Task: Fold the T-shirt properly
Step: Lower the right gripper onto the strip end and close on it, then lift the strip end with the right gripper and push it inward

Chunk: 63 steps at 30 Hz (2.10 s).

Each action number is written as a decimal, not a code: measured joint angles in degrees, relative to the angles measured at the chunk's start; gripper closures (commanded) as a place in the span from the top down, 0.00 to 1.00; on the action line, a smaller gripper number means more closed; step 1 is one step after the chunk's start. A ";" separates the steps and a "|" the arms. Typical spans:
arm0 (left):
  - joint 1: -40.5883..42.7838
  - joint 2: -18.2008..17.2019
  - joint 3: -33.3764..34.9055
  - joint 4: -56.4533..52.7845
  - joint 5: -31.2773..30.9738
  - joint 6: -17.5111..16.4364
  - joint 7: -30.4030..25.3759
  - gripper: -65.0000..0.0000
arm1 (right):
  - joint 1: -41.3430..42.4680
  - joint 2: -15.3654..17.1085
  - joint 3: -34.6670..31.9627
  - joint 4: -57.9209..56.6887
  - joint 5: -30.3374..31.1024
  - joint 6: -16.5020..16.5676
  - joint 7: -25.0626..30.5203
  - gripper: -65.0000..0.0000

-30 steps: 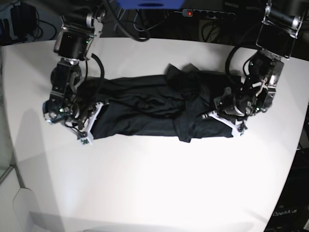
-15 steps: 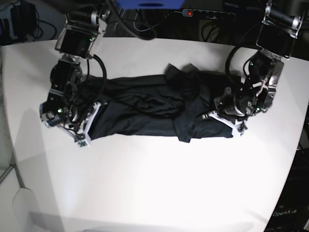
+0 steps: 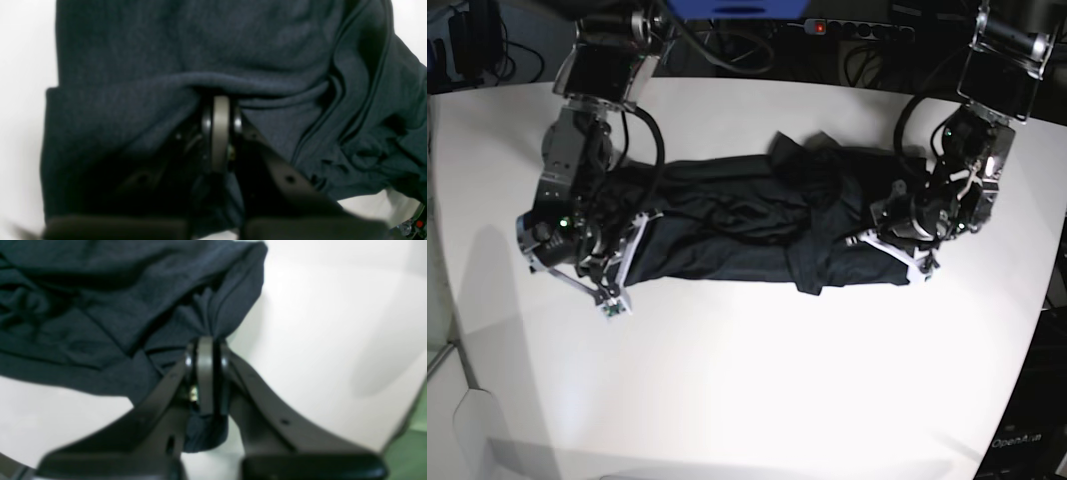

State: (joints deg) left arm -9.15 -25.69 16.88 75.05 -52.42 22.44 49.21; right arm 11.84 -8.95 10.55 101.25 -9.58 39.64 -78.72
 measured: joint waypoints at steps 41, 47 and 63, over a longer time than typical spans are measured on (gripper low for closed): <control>0.07 0.02 -0.02 0.00 -0.09 -0.04 -0.22 0.00 | -3.41 3.41 -5.55 -0.94 11.28 -10.58 7.37 0.55; 0.07 0.00 -0.04 0.00 -0.09 0.00 0.00 0.00 | -2.84 3.56 4.24 -6.82 10.88 -11.06 9.62 0.54; 0.07 0.09 -0.09 0.00 0.11 0.00 -0.17 0.00 | -3.37 6.58 0.94 -13.90 11.93 -3.39 13.00 0.66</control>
State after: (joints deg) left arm -9.08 -25.61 16.80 75.05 -52.31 22.44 49.04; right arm 8.47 -2.37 11.49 87.35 2.35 36.25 -65.71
